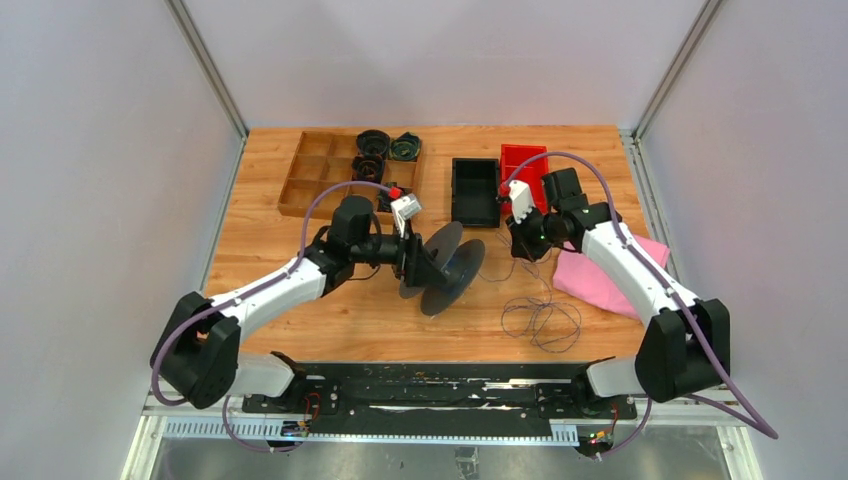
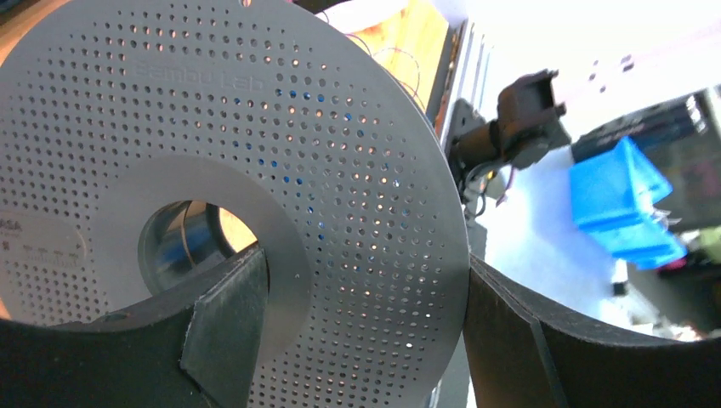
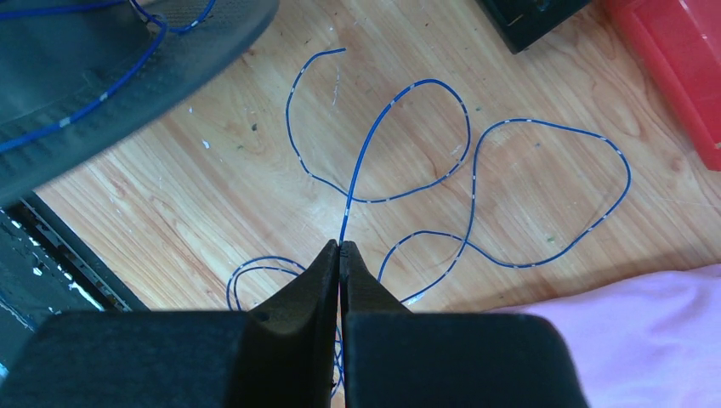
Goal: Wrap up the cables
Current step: Pick up the cable from the center of the board, then place the cable reel at the center of the board, then place the cable at the center of the board.
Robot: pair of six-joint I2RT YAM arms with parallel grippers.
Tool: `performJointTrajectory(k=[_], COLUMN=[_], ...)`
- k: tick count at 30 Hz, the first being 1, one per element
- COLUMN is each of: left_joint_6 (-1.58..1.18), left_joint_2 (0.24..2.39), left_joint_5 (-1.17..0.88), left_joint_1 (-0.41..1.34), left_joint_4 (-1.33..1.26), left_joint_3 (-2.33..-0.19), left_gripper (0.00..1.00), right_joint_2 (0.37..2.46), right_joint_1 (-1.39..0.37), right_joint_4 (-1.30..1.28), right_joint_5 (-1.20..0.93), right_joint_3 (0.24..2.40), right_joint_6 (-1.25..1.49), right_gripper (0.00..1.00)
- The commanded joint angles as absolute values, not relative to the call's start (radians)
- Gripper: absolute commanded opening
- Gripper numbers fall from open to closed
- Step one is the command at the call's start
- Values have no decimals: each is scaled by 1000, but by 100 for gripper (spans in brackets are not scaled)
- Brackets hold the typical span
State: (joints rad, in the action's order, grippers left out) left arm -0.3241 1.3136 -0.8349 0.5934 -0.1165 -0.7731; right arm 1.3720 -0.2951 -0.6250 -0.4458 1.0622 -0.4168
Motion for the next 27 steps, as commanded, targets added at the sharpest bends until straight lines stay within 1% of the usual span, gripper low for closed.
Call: performJointTrajectory(k=[1, 3, 6, 7, 15, 27], left_joint_6=[-745, -917, -1039, -1058, -1072, -1136], left_joint_2=[1325, 1349, 1381, 1385, 1350, 1385], left_joint_5=[-870, -851, -825, -816, -726, -708], left_joint_1=[540, 512, 468, 460, 419, 391], left_joint_4=[-610, -826, -988, -1007, -973, -969], left_joint_3=[-686, -612, -555, -543, -479, -447], left_gripper=[38, 36, 34, 34, 34, 34], right_joint_2=[1334, 1325, 1315, 1314, 1317, 1327], right_joint_1=[-266, -263, -262, -262, -261, -262], right_joint_4=[-604, -601, -593, -591, -581, -578], right_joint_5=[-476, -477, -477, -476, -489, -497], right_joint_3=[1050, 1046, 1038, 1036, 1023, 1016], right_joint_6=[-419, -419, -420, -420, -425, -430], right_gripper=[1, 1, 1, 1, 1, 1])
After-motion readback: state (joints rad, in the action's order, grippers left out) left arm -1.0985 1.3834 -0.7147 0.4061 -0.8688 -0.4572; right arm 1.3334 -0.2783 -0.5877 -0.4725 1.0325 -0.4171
